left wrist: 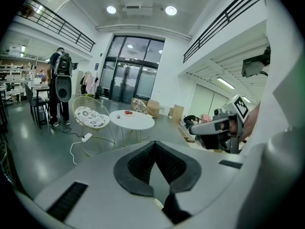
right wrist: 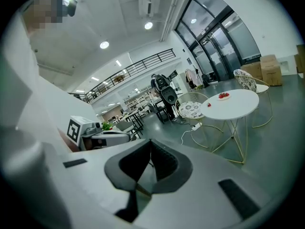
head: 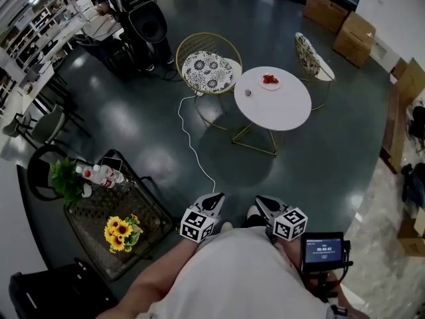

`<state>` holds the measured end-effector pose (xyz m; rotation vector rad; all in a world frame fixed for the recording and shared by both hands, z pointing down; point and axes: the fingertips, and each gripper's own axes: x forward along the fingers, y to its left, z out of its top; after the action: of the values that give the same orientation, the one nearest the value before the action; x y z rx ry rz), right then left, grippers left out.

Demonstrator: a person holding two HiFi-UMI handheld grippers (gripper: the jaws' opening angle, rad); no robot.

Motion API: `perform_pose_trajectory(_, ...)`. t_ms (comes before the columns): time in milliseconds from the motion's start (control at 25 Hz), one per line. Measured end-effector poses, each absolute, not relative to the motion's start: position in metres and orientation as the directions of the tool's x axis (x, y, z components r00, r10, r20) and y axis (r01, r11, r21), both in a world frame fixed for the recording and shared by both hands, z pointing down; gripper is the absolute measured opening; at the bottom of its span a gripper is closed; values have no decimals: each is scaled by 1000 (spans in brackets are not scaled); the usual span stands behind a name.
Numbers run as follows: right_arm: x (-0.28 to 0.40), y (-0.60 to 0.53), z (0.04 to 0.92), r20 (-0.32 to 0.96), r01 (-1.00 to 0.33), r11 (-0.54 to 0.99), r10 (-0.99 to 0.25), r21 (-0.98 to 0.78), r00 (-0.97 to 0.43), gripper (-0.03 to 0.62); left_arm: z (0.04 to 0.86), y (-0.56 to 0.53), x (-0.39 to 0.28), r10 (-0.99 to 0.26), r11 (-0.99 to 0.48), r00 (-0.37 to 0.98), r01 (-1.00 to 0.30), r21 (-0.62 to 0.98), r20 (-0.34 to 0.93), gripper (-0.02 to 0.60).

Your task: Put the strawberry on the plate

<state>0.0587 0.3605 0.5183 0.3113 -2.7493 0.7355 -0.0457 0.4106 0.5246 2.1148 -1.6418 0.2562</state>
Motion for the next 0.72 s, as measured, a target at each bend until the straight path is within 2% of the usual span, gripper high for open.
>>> perform_pose_trajectory(440, 47, 370, 512, 319, -242, 852, -94, -464, -943, 8, 519, 421, -52, -870, -157, 247, -959, 234, 426, 6)
perform_pose_trajectory(720, 39, 275, 522, 312, -204, 857, -54, -474, -949, 8, 521, 332, -56, -876, -123, 209, -968, 219, 435, 6)
